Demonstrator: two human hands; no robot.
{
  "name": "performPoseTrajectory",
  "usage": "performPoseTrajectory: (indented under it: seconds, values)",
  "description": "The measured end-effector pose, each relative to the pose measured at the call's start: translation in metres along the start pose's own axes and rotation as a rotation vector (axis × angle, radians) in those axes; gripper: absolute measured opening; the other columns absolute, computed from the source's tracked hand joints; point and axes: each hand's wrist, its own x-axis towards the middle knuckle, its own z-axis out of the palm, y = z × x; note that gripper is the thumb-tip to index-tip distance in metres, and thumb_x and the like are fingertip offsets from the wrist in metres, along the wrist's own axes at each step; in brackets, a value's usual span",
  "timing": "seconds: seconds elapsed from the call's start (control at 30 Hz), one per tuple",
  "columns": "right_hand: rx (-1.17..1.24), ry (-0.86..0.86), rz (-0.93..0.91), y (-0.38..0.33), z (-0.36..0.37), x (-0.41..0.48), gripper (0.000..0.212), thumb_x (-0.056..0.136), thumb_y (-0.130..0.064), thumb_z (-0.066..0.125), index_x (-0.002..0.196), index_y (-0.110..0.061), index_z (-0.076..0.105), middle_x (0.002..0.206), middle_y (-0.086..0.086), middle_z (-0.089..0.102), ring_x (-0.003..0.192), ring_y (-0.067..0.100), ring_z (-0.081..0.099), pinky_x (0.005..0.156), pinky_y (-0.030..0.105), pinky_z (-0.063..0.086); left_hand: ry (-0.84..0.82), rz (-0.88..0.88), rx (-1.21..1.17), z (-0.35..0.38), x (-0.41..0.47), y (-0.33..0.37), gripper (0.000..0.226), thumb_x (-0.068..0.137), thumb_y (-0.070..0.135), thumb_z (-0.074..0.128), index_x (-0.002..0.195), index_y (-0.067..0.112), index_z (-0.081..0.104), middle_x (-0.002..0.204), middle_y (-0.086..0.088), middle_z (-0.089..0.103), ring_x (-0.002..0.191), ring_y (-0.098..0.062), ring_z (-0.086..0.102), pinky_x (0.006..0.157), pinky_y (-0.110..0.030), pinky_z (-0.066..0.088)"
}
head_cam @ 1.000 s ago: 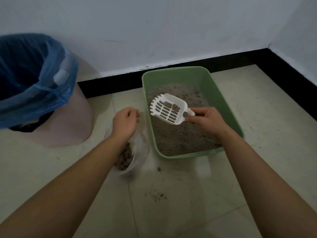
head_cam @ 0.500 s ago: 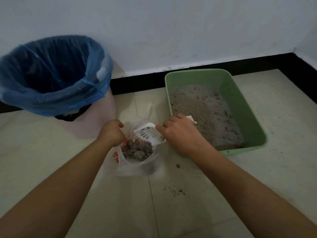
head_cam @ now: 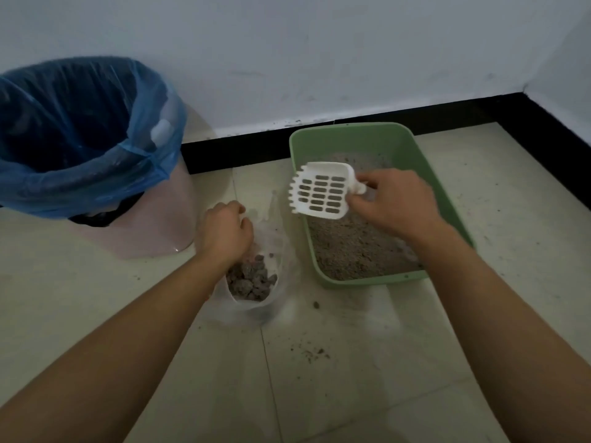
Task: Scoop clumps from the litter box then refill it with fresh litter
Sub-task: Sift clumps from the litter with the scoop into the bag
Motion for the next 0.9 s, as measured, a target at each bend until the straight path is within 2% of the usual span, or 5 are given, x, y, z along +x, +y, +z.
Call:
performPoseTrajectory:
  seconds: [0.13, 0.37, 0.5, 0.67, 0.9]
  values:
    - [-0.283, -0.087, 0.054, 0.047, -0.018, 0.000, 0.028, 0.091, -0.049, 0.056, 0.107, -0.032, 0.071, 0.072, -0.009, 0.066, 0.058, 0.008, 0.059, 0.056, 0.024, 0.049, 0.049, 0.043, -0.134, 0.021, -0.010, 0.049, 0.040, 0.099, 0.033, 0.041, 0.127, 0.010, 0.056, 0.119, -0.014, 0.059, 0.109, -0.032, 0.054, 0.092, -0.042, 0.046]
    - [-0.749, -0.142, 0.016, 0.099, -0.009, -0.004, 0.013, 0.088, -0.029, 0.058, 0.093, -0.036, 0.069, 0.069, -0.008, 0.061, 0.074, 0.016, 0.059, 0.096, 0.037, 0.032, -0.193, -0.137, -0.378, 0.073, -0.028, 0.111, 0.062, 0.104, 0.045, 0.020, 0.148, 0.003, 0.030, 0.148, -0.020, 0.038, 0.137, -0.032, 0.035, 0.113, -0.042, 0.029]
    - [-0.774, -0.026, -0.027, 0.113, 0.006, 0.000, 0.016, 0.083, -0.030, 0.067, 0.098, -0.034, 0.068, 0.086, -0.004, 0.069, 0.091, 0.020, 0.063, 0.103, 0.039, 0.030, -0.035, -0.198, -0.459, 0.086, -0.039, 0.119, 0.057, 0.106, 0.038, 0.020, 0.153, 0.006, 0.019, 0.152, -0.016, 0.033, 0.141, -0.029, 0.029, 0.114, -0.037, 0.022]
    - [-0.731, 0.010, -0.158, 0.102, 0.036, 0.011, 0.064, 0.073, -0.036, 0.080, 0.131, -0.023, 0.056, 0.118, 0.003, 0.067, 0.110, 0.024, 0.058, 0.109, 0.042, 0.027, 0.023, -0.230, -0.536, 0.092, -0.037, 0.117, 0.053, 0.106, 0.036, 0.022, 0.152, 0.010, 0.027, 0.149, -0.012, 0.038, 0.140, -0.026, 0.033, 0.114, -0.035, 0.024]
    - [-0.638, 0.049, -0.392, 0.111, 0.019, 0.022, 0.051, 0.077, -0.036, 0.078, 0.126, -0.035, 0.063, 0.115, -0.009, 0.071, 0.109, 0.016, 0.060, 0.109, 0.037, 0.020, 0.051, -0.251, -0.578, 0.095, -0.036, 0.115, 0.051, 0.106, 0.033, 0.023, 0.150, 0.008, 0.033, 0.147, -0.012, 0.041, 0.138, -0.024, 0.035, 0.115, -0.033, 0.024]
